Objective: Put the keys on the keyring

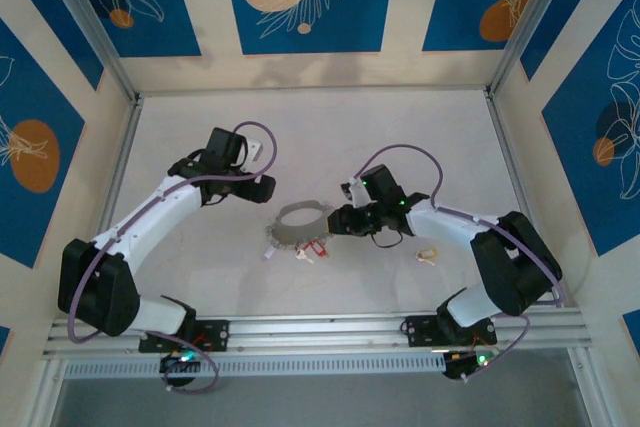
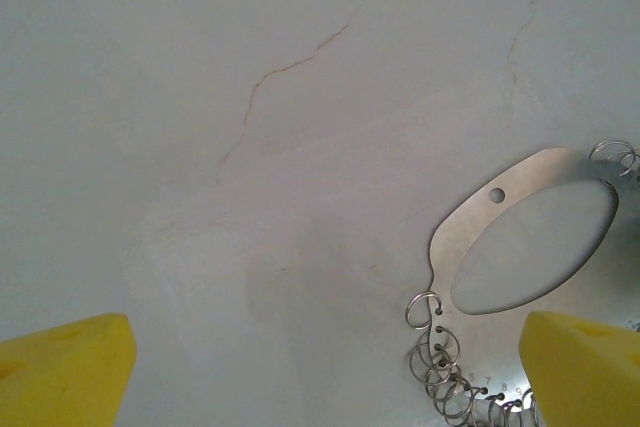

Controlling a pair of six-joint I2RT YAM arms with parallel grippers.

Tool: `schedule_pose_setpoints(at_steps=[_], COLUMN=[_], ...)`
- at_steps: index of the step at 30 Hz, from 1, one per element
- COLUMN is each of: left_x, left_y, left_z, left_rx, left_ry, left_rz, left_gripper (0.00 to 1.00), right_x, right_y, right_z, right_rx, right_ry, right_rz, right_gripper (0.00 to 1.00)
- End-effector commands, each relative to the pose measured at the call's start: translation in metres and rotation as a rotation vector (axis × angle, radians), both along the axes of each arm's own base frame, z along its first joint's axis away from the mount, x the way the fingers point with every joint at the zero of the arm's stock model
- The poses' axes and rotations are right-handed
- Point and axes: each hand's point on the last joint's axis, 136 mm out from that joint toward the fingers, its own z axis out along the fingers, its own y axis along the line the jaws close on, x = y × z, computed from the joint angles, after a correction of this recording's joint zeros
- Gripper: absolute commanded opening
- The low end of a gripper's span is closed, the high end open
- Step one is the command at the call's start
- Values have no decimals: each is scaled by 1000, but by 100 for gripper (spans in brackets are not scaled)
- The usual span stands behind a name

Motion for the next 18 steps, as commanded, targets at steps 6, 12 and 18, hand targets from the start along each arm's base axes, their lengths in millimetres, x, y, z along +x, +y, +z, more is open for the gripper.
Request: schedule_pose_setpoints(at_steps=[6, 12, 18], left_x=[2, 1, 0], left_y=[-1, 1, -5], left_z=[18, 17, 14], left_rx=[-14, 7, -5], left_ry=[-44, -44, -22], left_rz=[-1, -17, -44], left_gripper=[99, 99, 99], right_x=[2, 21, 17], right_y=[0, -30, -19], right_z=[-10, -19, -18], right_rx=[-132, -92, -7], right_ry=[81, 121, 114], right_rz=[-147, -114, 11], right_gripper=[33, 29, 32])
